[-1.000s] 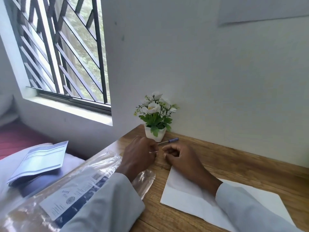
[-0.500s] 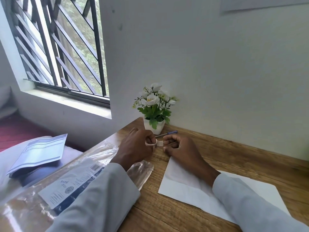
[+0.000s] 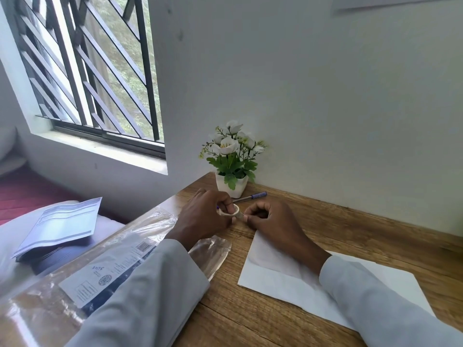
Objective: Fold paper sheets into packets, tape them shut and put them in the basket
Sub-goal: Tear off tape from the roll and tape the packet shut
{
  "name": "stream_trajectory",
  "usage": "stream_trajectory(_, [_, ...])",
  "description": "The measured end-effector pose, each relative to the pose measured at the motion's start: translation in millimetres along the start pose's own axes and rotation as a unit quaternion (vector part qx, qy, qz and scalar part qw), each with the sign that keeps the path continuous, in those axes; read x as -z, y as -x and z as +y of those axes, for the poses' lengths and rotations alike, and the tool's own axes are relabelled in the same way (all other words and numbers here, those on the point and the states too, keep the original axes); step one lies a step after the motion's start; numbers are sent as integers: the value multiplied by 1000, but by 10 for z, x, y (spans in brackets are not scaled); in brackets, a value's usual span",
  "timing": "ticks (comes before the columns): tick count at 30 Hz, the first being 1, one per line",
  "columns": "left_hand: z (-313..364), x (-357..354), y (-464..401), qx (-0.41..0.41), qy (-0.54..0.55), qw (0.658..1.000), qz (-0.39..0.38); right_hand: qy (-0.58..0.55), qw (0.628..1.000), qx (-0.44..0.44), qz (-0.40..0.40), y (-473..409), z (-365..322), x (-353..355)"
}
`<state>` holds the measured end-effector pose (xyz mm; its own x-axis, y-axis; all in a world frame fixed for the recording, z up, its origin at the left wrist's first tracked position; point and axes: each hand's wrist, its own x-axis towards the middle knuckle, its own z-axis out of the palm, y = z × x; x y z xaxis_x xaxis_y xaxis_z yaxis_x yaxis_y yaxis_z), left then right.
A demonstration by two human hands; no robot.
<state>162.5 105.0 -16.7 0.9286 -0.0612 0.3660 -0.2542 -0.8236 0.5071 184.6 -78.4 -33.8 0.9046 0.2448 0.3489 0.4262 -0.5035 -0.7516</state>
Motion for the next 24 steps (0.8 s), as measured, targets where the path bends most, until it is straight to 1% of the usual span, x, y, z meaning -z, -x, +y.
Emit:
stream_trajectory(9, [-5, 20, 2, 6, -10, 1000, 6, 14, 1000, -11, 17, -3, 25, 9])
stream_trajectory(13, [-64, 20, -14, 9, 3, 1000, -17, 1, 1000, -20, 14, 0, 26, 25])
stream_trajectory(15, [-43, 16, -5, -1, -11, 1000, -15, -18, 999, -24, 14, 0, 28, 25])
stream_trajectory(17, [-16, -3, -10, -24, -28, 999, 9, -30, 999, -18, 24, -1, 23, 27])
stream_trajectory(19, [17, -19, -27, -33, -7, 998, 56, -22, 998, 15, 50, -1, -5, 52])
stream_trajectory(21, [44, -9, -50, -17, 63, 993, 103, 32, 991, 96, 83, 5, -54, 113])
stream_trajectory(22, [77, 16, -58, -3, 107, 988, 113, 78, 981, 147, 101, 11, -85, 157])
stream_trajectory(24, [192, 107, -35, 28, 209, 971, 110, 179, 944, 243, 136, 28, -165, 258])
